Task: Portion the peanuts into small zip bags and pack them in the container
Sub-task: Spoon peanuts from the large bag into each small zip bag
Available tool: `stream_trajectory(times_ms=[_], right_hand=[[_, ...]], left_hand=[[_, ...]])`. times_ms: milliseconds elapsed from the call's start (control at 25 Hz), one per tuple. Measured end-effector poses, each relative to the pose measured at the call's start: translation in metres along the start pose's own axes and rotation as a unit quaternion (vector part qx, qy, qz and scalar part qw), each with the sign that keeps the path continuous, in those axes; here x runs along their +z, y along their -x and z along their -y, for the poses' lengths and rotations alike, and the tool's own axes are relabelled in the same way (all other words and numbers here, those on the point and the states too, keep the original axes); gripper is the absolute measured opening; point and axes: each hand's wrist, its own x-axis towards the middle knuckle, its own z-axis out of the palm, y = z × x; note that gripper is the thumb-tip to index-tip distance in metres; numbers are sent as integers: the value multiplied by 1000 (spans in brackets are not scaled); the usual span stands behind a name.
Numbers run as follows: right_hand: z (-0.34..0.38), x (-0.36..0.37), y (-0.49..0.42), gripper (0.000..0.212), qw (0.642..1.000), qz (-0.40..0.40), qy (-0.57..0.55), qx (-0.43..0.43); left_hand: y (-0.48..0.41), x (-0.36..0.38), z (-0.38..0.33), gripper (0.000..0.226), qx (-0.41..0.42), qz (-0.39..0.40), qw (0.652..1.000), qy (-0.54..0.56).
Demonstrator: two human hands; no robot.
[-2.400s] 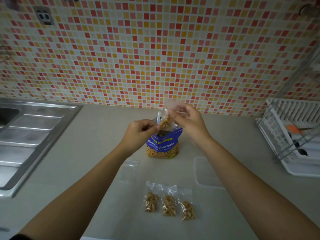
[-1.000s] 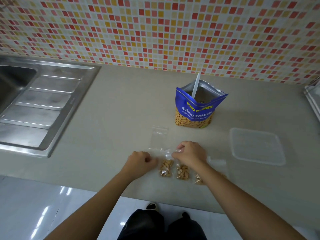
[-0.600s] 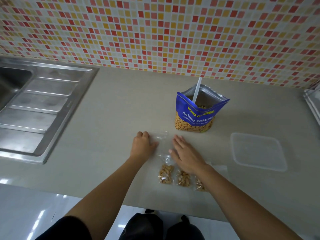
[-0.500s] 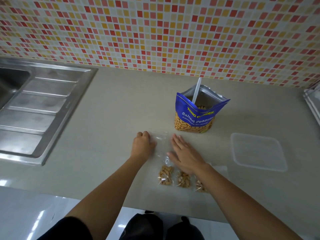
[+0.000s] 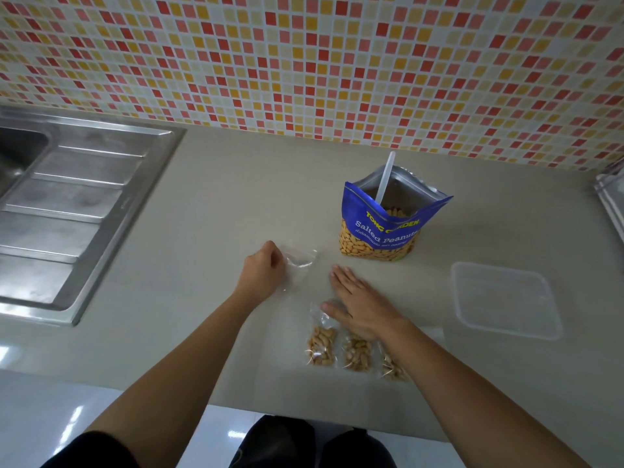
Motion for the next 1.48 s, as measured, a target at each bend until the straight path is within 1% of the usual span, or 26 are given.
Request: stream_trajectory(times_ms=[40, 120, 160, 200, 240, 280, 320, 360, 400, 600, 720, 760, 800, 840, 880, 920, 960, 1000, 1040, 1080, 1120, 1160, 1200, 1280, 1400, 1480], right_hand=[[0, -1, 1, 81, 1000, 0, -2, 0], [-1, -3, 2, 76, 1000, -14, -8, -3], [1, -5, 2, 70, 999, -40, -26, -8], [4, -8, 1, 64, 995, -81, -60, -11], [10, -10, -1, 57, 984, -126, -123, -9], [18, -14, -4, 50, 963, -166, -211, 4], [29, -20, -7, 44, 932, -190, -309, 20], [39, -26, -10, 40, 899, -194, -391, 31], [48, -34, -14, 37, 875, -192, -444, 32], [70, -62, -17, 23, 821, -169, -545, 13], [80, -89, -8, 10, 804, -154, -575, 14], [83, -101, -3, 11, 798, -158, -582, 6], [86, -115, 2, 12, 790, -167, -590, -5], [87, -129, 9, 11, 782, -180, -597, -15], [87, -144, 16, 9, 771, -198, -604, -23], [86, -158, 22, 8, 759, -218, -613, -30], [84, -171, 29, 7, 743, -242, -623, -35], [80, -184, 36, 7, 727, -272, -629, -40], [76, -195, 42, 8, 714, -302, -631, -39], [70, -204, 47, 10, 703, -328, -630, -35], [66, -211, 53, 10, 694, -347, -630, -30], [61, -217, 57, 11, 687, -359, -631, -26], [57, -220, 61, 12, 684, -365, -632, -23], [50, -222, 65, 14, 682, -366, -633, -12], [40, -221, 70, 15, 668, -367, -647, -7], [35, -220, 73, 14, 668, -359, -652, -14]], left_hand=[[1, -9, 1, 6, -2, 8, 999, 42], [2, -29, 1, 14, -19, 37, 988, 151], [4, -38, 0, 17, -28, 58, 979, 194], [6, -46, -1, 21, -30, 80, 973, 215], [7, -52, -4, 25, -24, 99, 972, 214], [8, -58, -6, 28, -13, 117, 972, 203], [9, -63, -10, 31, 1, 132, 973, 191], [10, -68, -14, 32, 14, 146, 973, 178], [10, -73, -18, 33, 26, 158, 973, 166], [12, -97, -38, 34, 57, 171, 973, 145], [11, -113, -58, 33, 77, 166, 974, 135], [10, -119, -67, 31, 87, 163, 974, 135], [8, -125, -78, 28, 98, 152, 974, 138], [5, -130, -88, 26, 113, 121, 977, 134], [2, -132, -98, 25, 135, 53, 984, 107], [0, -133, -107, 26, 159, -47, 984, 61], [1, -133, -115, 26, 188, -156, 970, 16], [4, -131, -126, 23, 230, -243, 942, -13], [8, -127, -137, 20, 282, -283, 916, -19], [13, -123, -148, 18, 338, -274, 900, -16], [17, -118, -159, 18, 385, -233, 893, -13], [23, -111, -168, 22, 408, -180, 895, -11], [26, -104, -176, 27, 406, -135, 904, -9], [27, -91, -188, 31, 382, -90, 920, 3], [24, -75, -200, 21, 337, -37, 939, 64], [24, -70, -205, 13, 289, 16, 948, 135]])
